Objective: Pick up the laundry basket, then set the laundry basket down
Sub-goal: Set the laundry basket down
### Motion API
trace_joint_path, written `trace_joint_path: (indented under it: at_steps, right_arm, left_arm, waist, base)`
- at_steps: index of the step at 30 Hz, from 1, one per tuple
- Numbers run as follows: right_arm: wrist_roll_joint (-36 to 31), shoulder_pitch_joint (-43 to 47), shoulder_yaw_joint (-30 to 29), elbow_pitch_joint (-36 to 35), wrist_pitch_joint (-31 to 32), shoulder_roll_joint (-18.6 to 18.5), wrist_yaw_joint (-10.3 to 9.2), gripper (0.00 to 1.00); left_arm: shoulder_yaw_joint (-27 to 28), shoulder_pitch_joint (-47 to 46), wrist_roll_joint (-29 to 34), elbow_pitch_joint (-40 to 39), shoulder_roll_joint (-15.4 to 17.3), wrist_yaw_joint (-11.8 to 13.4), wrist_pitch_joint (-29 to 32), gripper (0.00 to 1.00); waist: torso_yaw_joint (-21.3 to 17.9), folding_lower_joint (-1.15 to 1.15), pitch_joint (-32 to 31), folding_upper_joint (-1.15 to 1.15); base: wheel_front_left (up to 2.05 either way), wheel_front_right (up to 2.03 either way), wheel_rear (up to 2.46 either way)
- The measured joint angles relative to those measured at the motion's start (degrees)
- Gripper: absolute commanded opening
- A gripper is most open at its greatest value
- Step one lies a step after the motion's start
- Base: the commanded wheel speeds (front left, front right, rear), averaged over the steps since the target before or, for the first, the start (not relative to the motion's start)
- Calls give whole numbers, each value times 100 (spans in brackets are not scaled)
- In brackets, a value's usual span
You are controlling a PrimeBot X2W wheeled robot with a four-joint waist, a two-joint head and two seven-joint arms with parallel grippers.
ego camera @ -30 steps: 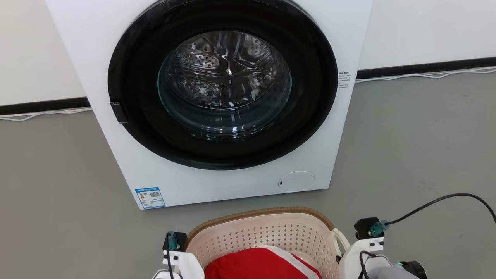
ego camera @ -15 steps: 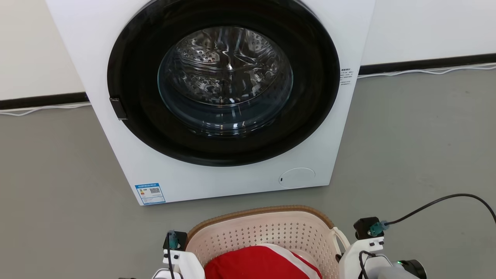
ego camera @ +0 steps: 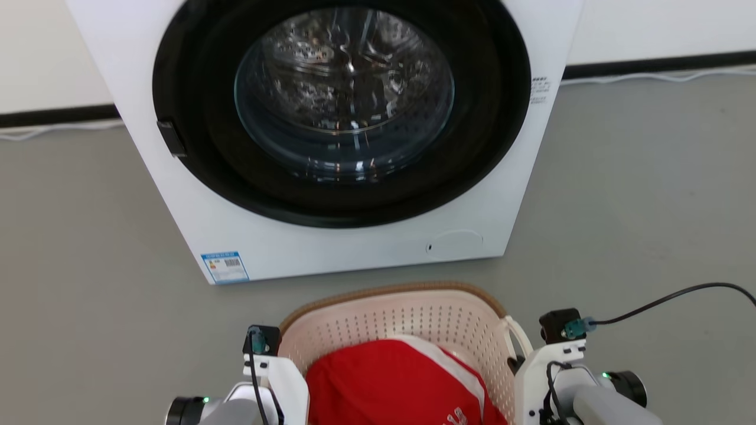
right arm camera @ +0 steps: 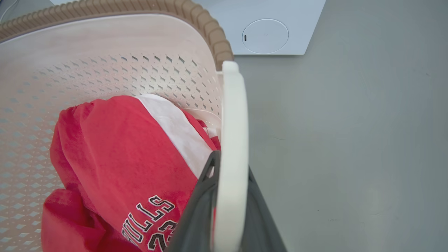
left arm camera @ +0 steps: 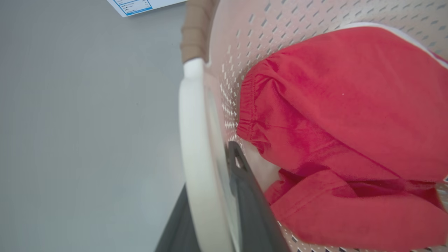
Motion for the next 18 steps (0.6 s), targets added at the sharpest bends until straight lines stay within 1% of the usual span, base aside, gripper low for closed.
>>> trace_joint_path:
  at_steps: [8,18]
  right_arm:
    - [68,-328,11,-36,-367,-24,-1,0]
    - [169,-994,-45,-16,-903,-51,-2,0]
  left_arm:
    - [-49,-450,3,67,-3,104,-286,0]
    - [-75,-1316,118,143,13,253,-650,0]
  waist:
    - [17,0,556,0]
    - [99,0,1566,0]
  base:
    - [0,0,0]
    - [0,0,0]
